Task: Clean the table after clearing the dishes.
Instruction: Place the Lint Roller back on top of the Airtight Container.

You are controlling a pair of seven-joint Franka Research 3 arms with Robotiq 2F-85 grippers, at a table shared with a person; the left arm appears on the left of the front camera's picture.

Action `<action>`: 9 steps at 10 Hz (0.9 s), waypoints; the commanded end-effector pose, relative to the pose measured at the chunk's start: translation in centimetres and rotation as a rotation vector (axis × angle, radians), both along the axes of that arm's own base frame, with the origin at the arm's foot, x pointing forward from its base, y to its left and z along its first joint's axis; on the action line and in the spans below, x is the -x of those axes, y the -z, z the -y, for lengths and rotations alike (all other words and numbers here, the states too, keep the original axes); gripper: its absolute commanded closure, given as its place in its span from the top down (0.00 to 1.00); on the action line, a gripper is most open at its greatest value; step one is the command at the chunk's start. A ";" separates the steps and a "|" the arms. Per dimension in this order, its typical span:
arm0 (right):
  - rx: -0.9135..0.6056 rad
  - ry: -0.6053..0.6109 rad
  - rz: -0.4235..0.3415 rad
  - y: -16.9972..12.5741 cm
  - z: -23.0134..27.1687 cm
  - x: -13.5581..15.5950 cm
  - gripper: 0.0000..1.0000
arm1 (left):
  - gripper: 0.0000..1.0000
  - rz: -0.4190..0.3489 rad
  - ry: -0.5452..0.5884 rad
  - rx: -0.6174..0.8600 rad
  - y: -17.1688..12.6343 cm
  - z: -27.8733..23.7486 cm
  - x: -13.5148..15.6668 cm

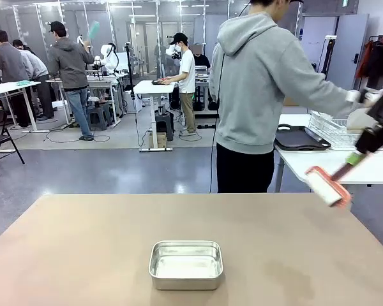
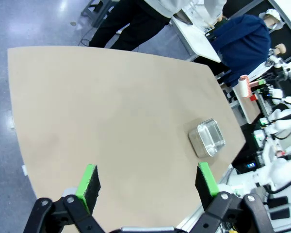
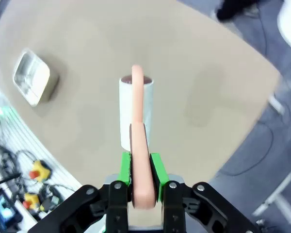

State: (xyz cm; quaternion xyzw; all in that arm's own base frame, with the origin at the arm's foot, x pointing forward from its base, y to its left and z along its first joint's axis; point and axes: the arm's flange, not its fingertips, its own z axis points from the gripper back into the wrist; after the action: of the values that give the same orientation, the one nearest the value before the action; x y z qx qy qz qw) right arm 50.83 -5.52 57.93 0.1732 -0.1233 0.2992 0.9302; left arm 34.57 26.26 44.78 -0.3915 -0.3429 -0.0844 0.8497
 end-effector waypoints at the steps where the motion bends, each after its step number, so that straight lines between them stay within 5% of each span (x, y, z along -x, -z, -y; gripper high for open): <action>1: 0.034 -0.172 0.046 -0.6 -4.3 0.1 0.22 | 1.00 -0.004 0.006 0.003 -0.2 0.0 0.6; 5: 0.161 -0.625 0.063 -3.1 -20.1 0.9 0.22 | 1.00 -0.004 0.006 0.003 -0.2 0.0 0.6; 9: 0.259 -0.920 0.000 -1.0 -33.7 3.6 0.22 | 1.00 -0.004 0.006 0.003 -0.2 0.0 0.6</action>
State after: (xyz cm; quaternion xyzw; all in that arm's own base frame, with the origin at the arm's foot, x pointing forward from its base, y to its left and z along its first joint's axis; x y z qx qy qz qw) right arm 46.27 26.43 59.28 0.1170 -0.0191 0.6669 0.7356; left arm 34.56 26.24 44.76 -0.3917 -0.3428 -0.0843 0.8497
